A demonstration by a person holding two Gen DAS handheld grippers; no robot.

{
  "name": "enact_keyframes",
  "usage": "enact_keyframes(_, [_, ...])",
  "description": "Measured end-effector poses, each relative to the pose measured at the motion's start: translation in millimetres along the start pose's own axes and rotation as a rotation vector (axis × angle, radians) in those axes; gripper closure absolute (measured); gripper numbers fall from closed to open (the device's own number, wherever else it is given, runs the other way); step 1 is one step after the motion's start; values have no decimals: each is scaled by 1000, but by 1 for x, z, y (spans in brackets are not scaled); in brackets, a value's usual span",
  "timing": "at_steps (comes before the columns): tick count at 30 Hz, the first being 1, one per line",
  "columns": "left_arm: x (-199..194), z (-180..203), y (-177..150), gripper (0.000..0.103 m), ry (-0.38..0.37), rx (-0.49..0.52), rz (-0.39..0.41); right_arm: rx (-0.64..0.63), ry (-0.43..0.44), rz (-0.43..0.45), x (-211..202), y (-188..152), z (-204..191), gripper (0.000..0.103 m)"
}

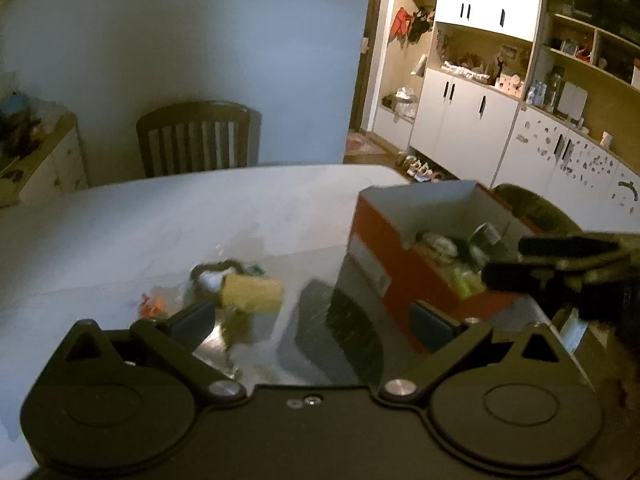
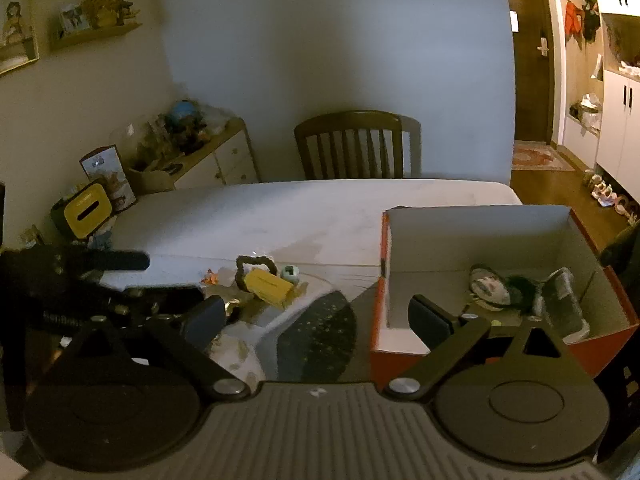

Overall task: Organize objects
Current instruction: 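Withdraw both tools from the box and return toward the pile, then grasp the yellow box with right tool while left tool grasps the clear bag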

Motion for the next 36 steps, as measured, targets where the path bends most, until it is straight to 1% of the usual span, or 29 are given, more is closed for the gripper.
enact_keyframes(4, [0, -21, -19, 0, 14, -14, -24, 25, -19, 4, 11, -1, -10, 3])
enact_keyframes(7, [0, -36, -31, 0, 15, -70, -42, -4, -47, 16, 22, -2, -19, 3])
enact_keyframes(9, [-1, -43, -37, 0, 22, -78, -35, -14, -64, 1, 32, -3, -26, 3])
enact_keyframes(13, [7, -54, -51, 0, 15, -94, -70, -41, -75, -23, 54, -4, -39, 3])
enact_keyframes(17, [19, -62, -66, 0, 10, -86, -104, -71, -78, -59, 80, -4, -48, 3])
enact_keyframes(22, [32, -66, -78, 0, 24, -40, -99, -72, -61, -125, 114, -7, -52, 4])
enact_keyframes(25, [39, -66, -84, 1, 41, -16, -98, -124, -46, -183, 137, -10, -58, 4])
enact_keyframes(27, [44, -64, -88, 2, 24, -23, -110, -152, -42, -214, 151, -11, -62, 4])
enact_keyframes(30, [50, -65, -93, 5, 27, -42, -128, -185, -44, -240, 171, -11, -66, 4])
enact_keyframes(33, [55, -69, -97, 12, 38, -68, -144, -226, -42, -268, 191, -10, -66, 4])
enact_keyframes(36, [60, -72, -102, 18, 45, -84, -162, -237, -39, -291, 209, -9, -63, 5])
Point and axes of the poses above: each gripper's, at about its wrist camera, not at the fingertips, and x roughly the way its jaws point, z to its right, y to its top, the point moved 5 cm from there along x, roughly the way its jaws point, and after that the axes turned 1 degree about z, right-handed, at the moved point
